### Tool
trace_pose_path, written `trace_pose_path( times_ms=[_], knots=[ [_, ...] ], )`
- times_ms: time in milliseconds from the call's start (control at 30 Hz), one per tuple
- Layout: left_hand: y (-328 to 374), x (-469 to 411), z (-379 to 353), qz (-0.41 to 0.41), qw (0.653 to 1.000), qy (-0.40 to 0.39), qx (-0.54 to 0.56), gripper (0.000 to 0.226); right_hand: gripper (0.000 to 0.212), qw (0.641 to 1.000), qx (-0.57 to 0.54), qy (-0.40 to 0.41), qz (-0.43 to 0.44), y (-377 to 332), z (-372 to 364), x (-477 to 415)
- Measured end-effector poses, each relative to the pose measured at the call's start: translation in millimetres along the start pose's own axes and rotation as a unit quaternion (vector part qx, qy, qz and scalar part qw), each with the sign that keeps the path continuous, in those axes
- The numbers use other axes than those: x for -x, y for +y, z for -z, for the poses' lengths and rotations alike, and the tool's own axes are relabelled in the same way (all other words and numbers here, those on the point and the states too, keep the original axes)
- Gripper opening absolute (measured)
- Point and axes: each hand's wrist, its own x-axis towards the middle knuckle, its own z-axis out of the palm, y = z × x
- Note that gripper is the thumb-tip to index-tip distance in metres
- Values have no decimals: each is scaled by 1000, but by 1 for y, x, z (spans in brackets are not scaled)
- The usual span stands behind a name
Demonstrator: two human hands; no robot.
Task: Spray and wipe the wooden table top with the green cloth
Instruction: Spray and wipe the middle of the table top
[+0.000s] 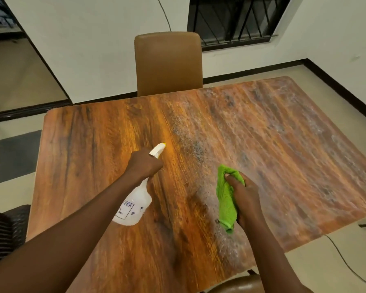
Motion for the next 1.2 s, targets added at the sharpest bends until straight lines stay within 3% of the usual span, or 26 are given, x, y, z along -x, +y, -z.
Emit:
trace_pose_path(
  times_ms=[233,367,600,733,867,967,1133,1200],
  knots=[
    [31,-38,19,-13,999,35,28,32,24,999,31,-18,20,-3,-6,-32],
    [36,-38,23,-28,998,36,39,30,24,991,105,-25,81,5,1,-36],
    [27,-1,-10,14,997,-65,24,26,29,900,359,-16,247,65,39,-2],
    [17,13,-27,0,995,-97,17,21,41,885,416,-13,211,114,58,20],
    [9,23,-35,-9,994,-110,11,31,44,859,476,7,187,155,76,41],
    [3,32,-37,-15,993,-121,3,38,43,866,463,16,187,175,78,58],
    [-9,46,-41,-5,991,-133,-15,27,54,831,480,-110,257,195,32,107],
    [-14,50,-41,-6,992,-127,-13,30,51,833,470,-124,264,197,33,107]
  ],
)
